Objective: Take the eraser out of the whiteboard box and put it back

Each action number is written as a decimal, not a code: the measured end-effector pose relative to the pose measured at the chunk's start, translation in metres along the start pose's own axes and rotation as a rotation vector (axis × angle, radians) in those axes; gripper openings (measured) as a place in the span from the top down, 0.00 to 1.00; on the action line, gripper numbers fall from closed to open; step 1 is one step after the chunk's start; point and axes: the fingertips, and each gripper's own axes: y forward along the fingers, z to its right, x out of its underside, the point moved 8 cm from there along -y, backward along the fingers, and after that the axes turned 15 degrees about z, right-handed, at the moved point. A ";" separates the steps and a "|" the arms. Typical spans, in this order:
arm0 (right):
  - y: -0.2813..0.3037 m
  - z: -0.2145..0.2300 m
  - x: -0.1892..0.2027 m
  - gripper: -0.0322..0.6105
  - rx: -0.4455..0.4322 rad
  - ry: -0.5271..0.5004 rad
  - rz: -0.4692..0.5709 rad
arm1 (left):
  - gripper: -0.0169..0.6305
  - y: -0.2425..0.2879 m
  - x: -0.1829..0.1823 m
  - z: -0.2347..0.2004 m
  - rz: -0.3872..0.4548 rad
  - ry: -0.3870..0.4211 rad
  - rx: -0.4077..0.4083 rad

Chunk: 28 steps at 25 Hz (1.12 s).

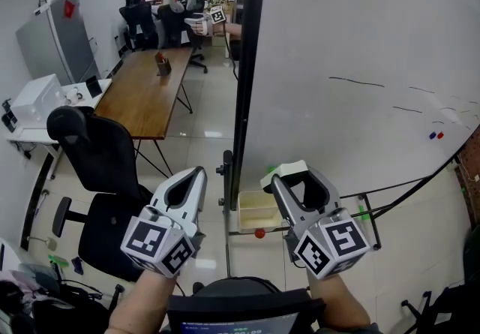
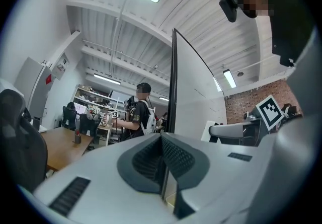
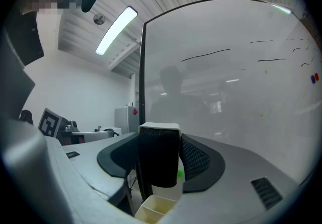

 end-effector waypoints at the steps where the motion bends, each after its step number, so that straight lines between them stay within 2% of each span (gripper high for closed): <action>1: 0.002 0.001 0.004 0.53 -0.001 -0.003 -0.007 | 0.95 0.001 0.004 -0.001 -0.008 -0.001 -0.002; 14: 0.015 0.002 0.084 0.53 -0.027 -0.036 -0.126 | 0.94 -0.005 0.082 -0.029 -0.163 -0.053 -0.056; 18: 0.014 0.002 0.112 0.53 -0.018 -0.061 -0.185 | 0.93 -0.007 0.101 -0.029 -0.214 -0.057 -0.050; 28: 0.008 0.017 0.166 0.54 0.044 -0.017 -0.247 | 0.93 -0.013 0.147 -0.023 -0.306 -0.061 -0.009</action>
